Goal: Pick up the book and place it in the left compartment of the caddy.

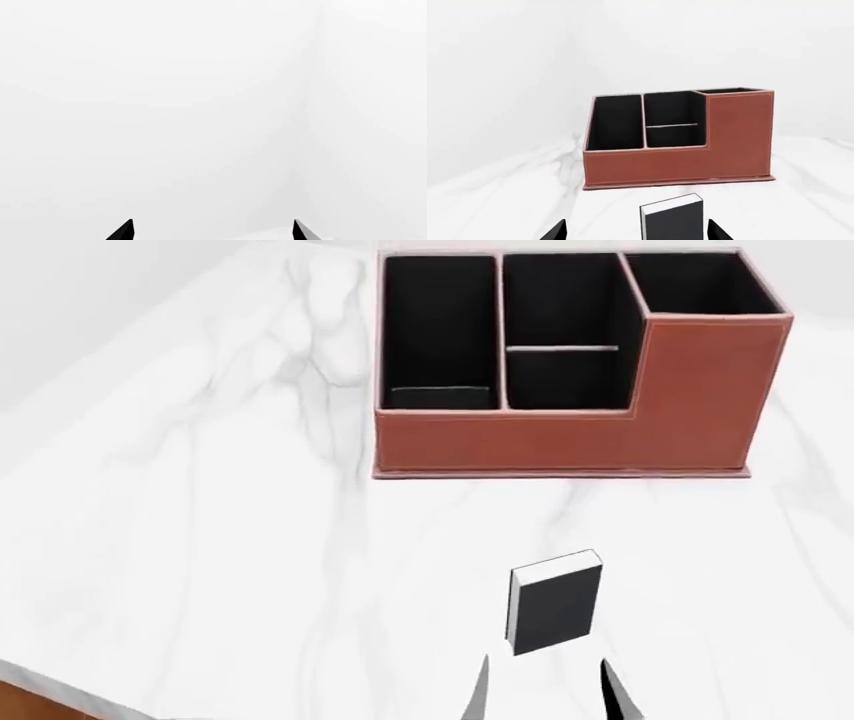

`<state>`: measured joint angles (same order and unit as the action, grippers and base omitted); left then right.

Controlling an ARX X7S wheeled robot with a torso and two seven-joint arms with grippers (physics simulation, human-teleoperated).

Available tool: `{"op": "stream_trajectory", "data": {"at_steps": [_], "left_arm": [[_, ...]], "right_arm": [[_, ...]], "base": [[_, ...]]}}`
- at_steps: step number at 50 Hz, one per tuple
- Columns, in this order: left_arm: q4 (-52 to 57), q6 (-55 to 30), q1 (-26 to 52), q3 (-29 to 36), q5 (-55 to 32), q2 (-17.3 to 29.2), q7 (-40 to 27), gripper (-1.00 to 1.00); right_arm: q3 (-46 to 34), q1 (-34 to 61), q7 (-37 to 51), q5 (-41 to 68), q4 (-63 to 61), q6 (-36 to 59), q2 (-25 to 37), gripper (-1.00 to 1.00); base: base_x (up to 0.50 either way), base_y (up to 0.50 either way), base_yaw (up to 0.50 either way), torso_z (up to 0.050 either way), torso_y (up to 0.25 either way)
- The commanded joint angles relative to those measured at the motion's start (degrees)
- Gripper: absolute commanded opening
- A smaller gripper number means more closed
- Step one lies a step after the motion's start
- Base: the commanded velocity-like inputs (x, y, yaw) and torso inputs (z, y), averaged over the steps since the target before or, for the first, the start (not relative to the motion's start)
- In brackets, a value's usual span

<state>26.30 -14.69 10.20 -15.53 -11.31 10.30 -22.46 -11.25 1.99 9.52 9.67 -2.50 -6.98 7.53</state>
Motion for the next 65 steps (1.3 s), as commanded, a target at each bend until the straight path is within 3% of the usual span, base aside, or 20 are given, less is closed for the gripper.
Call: {"op": "stream_trajectory", "data": {"at_steps": [1,7,25,34,65], "left_arm": [[1.49,0.1,-1.36,-0.59,-2.04,-0.68,2.93,1.0],[1.08,0.33,-1.42,-0.79,-2.31,-0.45,2.65,1.0],[0.97,0.88,-1.9,-0.53,-2.98,-0.02,2.04,1.0],[0.96,0.77,-1.77,-0.22,-3.2,0.29,1.67,1.0],[0.84,0.96,-1.8,0.72,-3.74,1.15,0.64,1.0]], "right_arm": [[3.07,-0.72,1.8,-0.45,-0.04,-0.19,-0.67,1.0],[2.65,-1.33,3.09,-1.94,-0.93,-0.34,-0.15,1.0],[0.58,-0.53,4.78,-3.68,-0.27,1.2,0.41,1.0],[-0.75,-0.04,5.08,-4.67,-0.51,2.32,1.07,1.0],[-1.64,0.04,6.8,-3.78,-1.46,2.8,1.91,1.0]], "base": [[0.0,0.0,0.0,0.0,0.0],[-0.01,0.04,0.0,0.0,0.0],[-0.14,0.48,0.0,0.0,0.0],[0.01,0.0,0.0,0.0,0.0],[0.46,0.19,0.0,0.0,0.0]]}}
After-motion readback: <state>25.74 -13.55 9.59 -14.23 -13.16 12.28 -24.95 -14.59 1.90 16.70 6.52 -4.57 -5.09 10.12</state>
